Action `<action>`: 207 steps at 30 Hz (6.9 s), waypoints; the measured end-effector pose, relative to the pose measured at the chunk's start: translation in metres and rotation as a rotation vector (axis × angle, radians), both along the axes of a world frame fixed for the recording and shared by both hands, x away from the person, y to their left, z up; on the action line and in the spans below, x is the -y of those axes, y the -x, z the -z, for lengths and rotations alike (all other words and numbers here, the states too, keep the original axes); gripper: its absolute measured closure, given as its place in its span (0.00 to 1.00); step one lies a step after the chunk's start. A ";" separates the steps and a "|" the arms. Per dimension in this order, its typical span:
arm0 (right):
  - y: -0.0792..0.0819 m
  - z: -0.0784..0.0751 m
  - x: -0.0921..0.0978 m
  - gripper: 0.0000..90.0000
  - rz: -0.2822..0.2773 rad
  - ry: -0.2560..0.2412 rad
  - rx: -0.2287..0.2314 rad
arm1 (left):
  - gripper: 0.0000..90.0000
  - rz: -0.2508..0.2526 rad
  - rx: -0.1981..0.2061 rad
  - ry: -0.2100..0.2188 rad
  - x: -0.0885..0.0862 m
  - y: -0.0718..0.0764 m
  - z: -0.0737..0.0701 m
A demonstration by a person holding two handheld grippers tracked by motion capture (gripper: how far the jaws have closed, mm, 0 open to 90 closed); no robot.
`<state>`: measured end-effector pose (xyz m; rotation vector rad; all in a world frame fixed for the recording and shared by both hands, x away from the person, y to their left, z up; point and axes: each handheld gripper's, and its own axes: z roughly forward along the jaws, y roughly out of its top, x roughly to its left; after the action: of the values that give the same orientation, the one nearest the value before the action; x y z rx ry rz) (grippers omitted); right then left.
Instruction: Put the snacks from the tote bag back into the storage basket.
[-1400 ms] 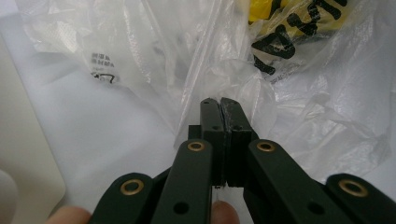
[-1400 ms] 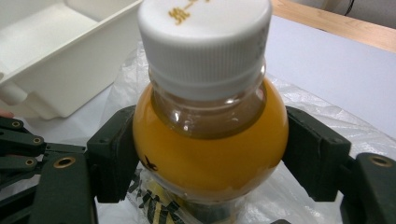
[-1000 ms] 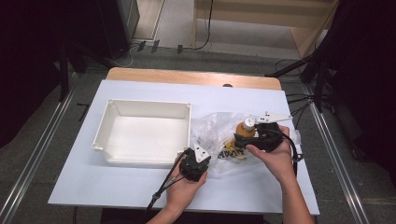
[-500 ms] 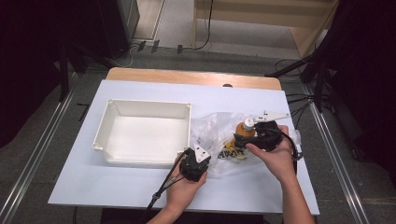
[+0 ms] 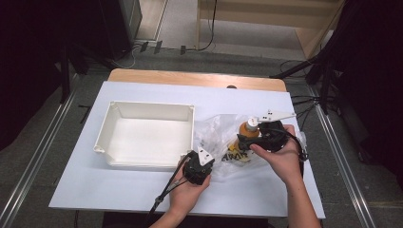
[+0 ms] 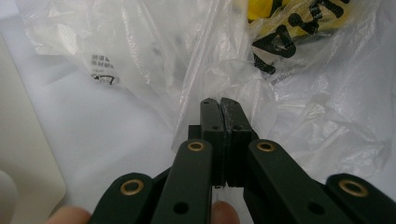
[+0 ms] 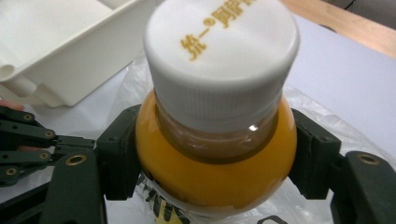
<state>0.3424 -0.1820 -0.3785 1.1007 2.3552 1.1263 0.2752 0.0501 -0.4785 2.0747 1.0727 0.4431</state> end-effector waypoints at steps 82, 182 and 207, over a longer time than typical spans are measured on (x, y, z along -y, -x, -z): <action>-0.007 -0.050 -0.054 0.34 -0.088 -0.014 0.051 | 0.11 -0.039 0.206 0.226 -0.167 0.036 -0.044; -0.027 -0.075 -0.168 0.34 -0.230 -0.022 0.058 | 0.10 -0.147 0.303 0.274 -0.276 0.070 -0.052; -0.030 -0.067 -0.185 0.34 -0.245 -0.015 0.049 | 0.10 -0.146 0.298 0.272 -0.275 0.069 -0.052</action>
<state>0.3720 0.0035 -0.3115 0.7944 2.4971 1.2381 0.2057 0.3254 -0.4269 1.6398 1.0441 0.6204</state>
